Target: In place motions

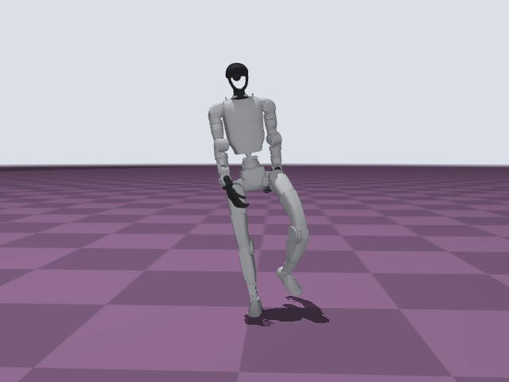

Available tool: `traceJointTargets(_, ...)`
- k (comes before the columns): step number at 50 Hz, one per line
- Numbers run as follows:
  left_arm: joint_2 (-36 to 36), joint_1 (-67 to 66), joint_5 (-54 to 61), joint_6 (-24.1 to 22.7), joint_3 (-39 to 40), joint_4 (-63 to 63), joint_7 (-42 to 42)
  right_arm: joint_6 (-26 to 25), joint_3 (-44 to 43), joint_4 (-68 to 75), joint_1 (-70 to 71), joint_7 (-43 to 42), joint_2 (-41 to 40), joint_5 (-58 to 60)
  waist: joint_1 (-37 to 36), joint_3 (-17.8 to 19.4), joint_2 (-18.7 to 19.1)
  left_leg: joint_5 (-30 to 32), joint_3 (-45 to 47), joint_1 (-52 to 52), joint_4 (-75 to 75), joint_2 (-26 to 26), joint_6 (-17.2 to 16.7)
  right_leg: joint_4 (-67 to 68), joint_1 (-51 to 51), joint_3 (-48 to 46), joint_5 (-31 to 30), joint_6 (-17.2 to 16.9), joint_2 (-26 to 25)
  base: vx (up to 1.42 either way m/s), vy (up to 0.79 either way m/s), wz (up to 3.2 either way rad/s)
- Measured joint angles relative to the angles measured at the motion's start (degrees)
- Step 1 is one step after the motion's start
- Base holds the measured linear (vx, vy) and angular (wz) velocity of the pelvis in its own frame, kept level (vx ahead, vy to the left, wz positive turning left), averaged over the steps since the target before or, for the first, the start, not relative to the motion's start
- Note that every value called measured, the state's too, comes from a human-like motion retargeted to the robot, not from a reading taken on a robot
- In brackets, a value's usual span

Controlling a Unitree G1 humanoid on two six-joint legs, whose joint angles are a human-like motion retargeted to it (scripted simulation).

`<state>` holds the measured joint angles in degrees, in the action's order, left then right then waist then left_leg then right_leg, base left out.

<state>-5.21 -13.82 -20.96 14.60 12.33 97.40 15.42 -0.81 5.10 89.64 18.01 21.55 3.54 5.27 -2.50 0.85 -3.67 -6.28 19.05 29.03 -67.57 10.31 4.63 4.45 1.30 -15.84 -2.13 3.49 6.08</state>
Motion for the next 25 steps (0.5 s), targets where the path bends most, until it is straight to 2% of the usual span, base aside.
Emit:
traceJointTargets(5,0.5,-2.1,-4.0,-0.4,-0.9,0.0,0.8,1.0,0.4,-5.7,3.8,1.4,-1.1,-0.1,-1.9,0.1,0.2,-1.3,-0.9,4.2,-5.7,-0.2,-0.8,0.7,0.5,0.7,0.2,0.5,0.2,-0.01,0.00,-0.09)
traceJointTargets(10,0.3,-2.0,-4.0,-1.6,-1.5,0.0,-1.5,1.3,1.0,-8.7,4.5,1.4,-1.5,2.2,-1.0,-0.6,0.5,-1.2,-2.2,0.1,0.4,-0.9,-0.7,0.8,-0.3,-0.9,0.7,0.2,0.2,0.04,0.00,0.20)
traceJointTargets(16,-0.1,0.1,-0.4,-3.4,0.7,0.0,-1.1,0.9,2.5,-7.3,-0.2,0.3,-1.2,3.6,1.5,-4.4,1.2,1.4,-6.0,-12.3,23.7,-6.7,-2.4,0.3,-0.9,-3.6,1.2,-0.5,-0.3,0.16,0.04,0.35)
traceJointTargets(18,-0.3,1.2,1.4,-4.4,1.7,0.0,-1.1,0.1,2.7,-5.5,-2.2,0.2,-1.3,3.4,1.9,-5.6,1.9,1.7,-6.2,-18.2,36.2,-8.0,-4.6,0.5,-0.7,-3.7,1.5,-0.6,-1.4,0.17,0.08,-0.01)
traceJointTargets(19,-0.5,1.8,2.2,-5.0,2.1,0.0,-1.1,-0.5,2.7,-4.5,-3.2,0.1,-1.3,3.2,2.2,-6.1,2.5,-0.7,-5.9,-21.4,41.7,-8.4,-5.9,0.8,-0.6,-3.8,1.8,-0.6,-2.1,0.16,0.07,-0.08)
traceJointTargets(20,-0.6,2.4,3.0,-5.6,2.3,0.0,-1.2,-1.1,2.7,-3.5,-4.1,0.0,-1.3,2.9,2.4,-6.6,3.1,-4.1,-5.5,-24.5,46.8,-8.7,-7.1,1.1,-0.5,-3.9,2.0,-0.6,-2.9,0.16,0.09,0.01)
traceJointTargets(22,-1.0,3.7,3.8,-7.1,2.5,0.0,-0.7,-1.6,2.5,-1.4,-5.6,0.3,-0.9,2.5,3.8,-7.2,4.9,-6.8,2.7,-30.0,55.5,-6.2,-7.4,1.6,-0.6,-4.7,2.4,-0.7,-4.7,0.17,0.12,0.21)
traceJointTargets(23,-1.1,4.2,4.0,-7.9,2.4,0.0,-0.3,-1.8,2.5,-0.5,-6.5,0.5,-0.8,2.4,4.8,-7.5,5.7,-6.6,1.4,-30.8,58.3,-6.6,-7.2,1.5,-0.8,-5.5,2.4,-0.8,-5.4,0.13,0.11,0.49)
traceJointTargets(25,-1.5,5.9,4.0,-9.5,2.4,0.0,1.4,-2.2,2.4,0.6,-7.8,1.0,-0.3,2.3,7.2,-7.9,6.9,-5.4,-0.5,-31.2,61.7,-6.0,-8.8,1.6,-0.8,-7.3,2.2,-1.3,-6.0,0.04,0.11,0.70)
